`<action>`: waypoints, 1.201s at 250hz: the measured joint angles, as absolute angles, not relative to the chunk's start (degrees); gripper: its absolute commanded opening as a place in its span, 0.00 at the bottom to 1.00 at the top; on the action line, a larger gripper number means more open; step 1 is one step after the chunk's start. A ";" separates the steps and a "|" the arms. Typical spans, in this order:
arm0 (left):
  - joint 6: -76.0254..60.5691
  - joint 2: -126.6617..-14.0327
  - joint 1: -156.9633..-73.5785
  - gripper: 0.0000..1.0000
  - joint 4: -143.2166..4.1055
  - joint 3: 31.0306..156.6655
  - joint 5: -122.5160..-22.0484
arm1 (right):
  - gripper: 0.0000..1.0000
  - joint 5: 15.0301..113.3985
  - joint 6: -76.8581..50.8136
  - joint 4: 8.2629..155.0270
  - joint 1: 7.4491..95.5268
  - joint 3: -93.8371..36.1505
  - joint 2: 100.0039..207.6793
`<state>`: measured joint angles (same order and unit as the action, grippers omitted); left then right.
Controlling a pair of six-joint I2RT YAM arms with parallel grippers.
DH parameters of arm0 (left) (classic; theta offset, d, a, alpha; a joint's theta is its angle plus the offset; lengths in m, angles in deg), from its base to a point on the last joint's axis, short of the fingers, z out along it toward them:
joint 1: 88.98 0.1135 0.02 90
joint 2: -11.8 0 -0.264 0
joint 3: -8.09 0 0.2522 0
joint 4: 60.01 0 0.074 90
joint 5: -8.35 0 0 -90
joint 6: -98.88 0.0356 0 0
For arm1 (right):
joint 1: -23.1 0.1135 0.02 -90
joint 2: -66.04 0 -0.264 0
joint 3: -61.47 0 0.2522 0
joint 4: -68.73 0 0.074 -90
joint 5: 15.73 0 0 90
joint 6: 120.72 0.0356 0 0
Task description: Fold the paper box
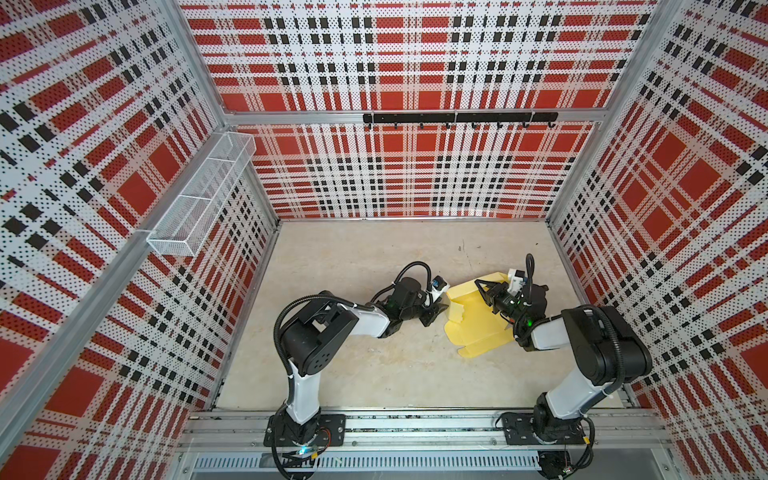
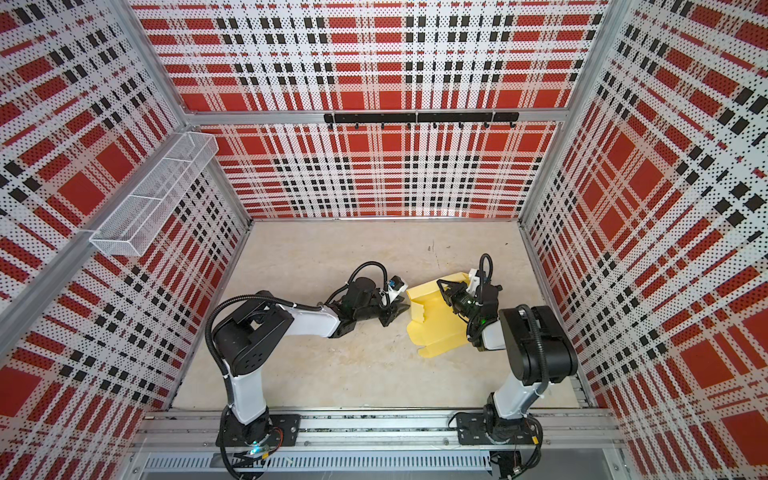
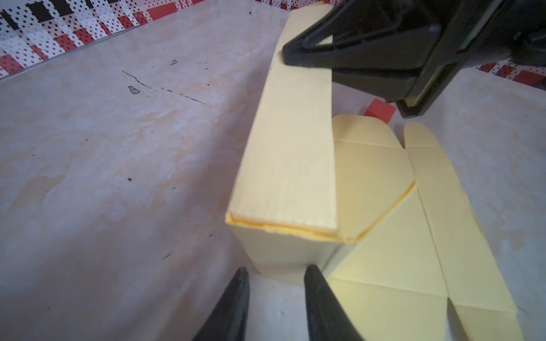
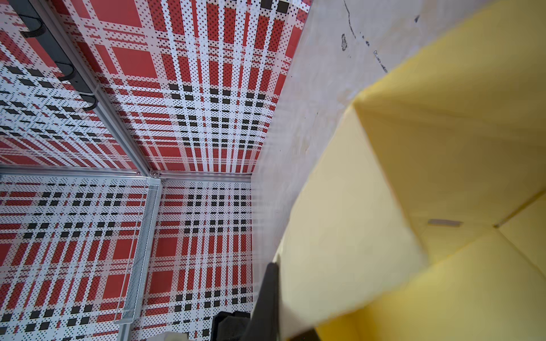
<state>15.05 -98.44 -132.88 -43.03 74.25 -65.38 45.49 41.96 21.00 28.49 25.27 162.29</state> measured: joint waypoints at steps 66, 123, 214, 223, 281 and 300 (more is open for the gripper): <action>14.44 -99.01 -135.50 0.42 -40.15 74.23 -72.53 | 0.00 48.42 44.00 16.76 28.43 27.48 162.77; 14.27 -99.20 -137.58 0.46 -39.45 74.16 -77.16 | 0.00 50.32 44.52 17.11 28.38 28.70 160.93; 13.54 -99.20 -139.33 0.51 -39.34 74.16 -75.83 | 0.00 51.63 44.85 19.54 28.38 29.14 158.97; 13.54 -99.20 -139.33 0.50 -39.32 74.16 -75.68 | 0.00 51.68 45.07 19.43 28.38 29.19 158.97; 12.89 -100.36 -139.26 0.38 -38.88 74.93 -76.31 | 0.00 52.33 46.03 18.75 28.54 29.99 158.83; 12.43 -100.89 -139.26 0.33 -38.86 75.15 -76.57 | 0.00 52.97 46.64 18.84 28.69 30.91 157.74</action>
